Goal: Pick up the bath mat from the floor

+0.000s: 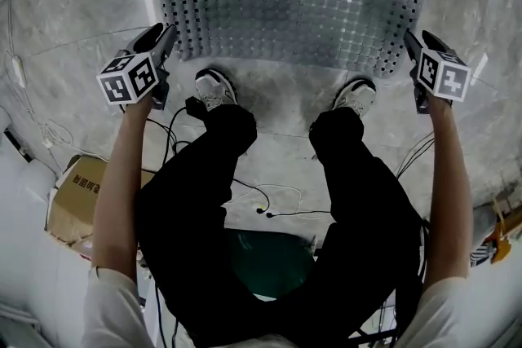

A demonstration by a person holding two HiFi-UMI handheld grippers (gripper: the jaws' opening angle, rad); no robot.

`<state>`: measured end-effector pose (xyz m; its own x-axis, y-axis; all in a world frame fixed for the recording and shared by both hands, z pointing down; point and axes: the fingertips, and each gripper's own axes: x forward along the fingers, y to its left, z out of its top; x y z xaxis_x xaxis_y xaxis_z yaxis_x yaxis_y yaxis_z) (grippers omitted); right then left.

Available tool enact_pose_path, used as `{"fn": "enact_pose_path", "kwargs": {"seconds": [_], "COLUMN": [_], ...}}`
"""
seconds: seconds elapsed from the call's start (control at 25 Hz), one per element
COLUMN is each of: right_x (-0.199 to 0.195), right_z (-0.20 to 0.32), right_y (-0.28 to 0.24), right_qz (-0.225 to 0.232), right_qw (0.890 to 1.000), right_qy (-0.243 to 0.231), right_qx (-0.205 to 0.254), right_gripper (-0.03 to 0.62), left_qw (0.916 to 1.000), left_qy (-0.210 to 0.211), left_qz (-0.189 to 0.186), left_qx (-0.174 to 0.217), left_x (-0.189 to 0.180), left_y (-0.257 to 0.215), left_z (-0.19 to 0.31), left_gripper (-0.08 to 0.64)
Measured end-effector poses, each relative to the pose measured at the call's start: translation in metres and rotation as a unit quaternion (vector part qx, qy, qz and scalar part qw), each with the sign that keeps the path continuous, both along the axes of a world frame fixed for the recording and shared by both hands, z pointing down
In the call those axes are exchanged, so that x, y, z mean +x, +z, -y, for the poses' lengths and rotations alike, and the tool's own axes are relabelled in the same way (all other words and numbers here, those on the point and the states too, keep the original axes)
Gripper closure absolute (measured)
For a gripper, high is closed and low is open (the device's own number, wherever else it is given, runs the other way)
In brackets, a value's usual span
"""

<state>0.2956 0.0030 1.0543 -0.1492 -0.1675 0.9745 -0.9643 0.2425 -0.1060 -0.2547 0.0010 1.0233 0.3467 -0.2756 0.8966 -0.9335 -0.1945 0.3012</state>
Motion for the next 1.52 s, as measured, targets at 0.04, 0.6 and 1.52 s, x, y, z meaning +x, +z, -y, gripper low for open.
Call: {"fn": "enact_pose_path", "kwargs": {"seconds": [0.04, 0.6, 1.52], "right_x": [0.002, 0.016, -0.009], "right_z": [0.001, 0.001, 0.002], "right_y": [0.008, 0.069, 0.047], "right_qz": [-0.004, -0.020, -0.010], "right_qw": [1.000, 0.998, 0.999], "right_qy": [0.001, 0.059, 0.013], "right_qx": [-0.002, -0.014, -0.040], "right_gripper": [0.420, 0.403, 0.525], "left_qw": [1.0000, 0.9994, 0.9994], "left_qy": [0.005, -0.018, -0.001], "left_qz": [-0.002, 0.029, 0.032], "left_qx": [-0.004, -0.009, -0.013], "left_x": [-0.001, -0.027, -0.018], "left_y": [0.006, 0.069, 0.066], "left_z": [0.002, 0.035, 0.042], "left_gripper": [0.417, 0.280, 0.445]}}
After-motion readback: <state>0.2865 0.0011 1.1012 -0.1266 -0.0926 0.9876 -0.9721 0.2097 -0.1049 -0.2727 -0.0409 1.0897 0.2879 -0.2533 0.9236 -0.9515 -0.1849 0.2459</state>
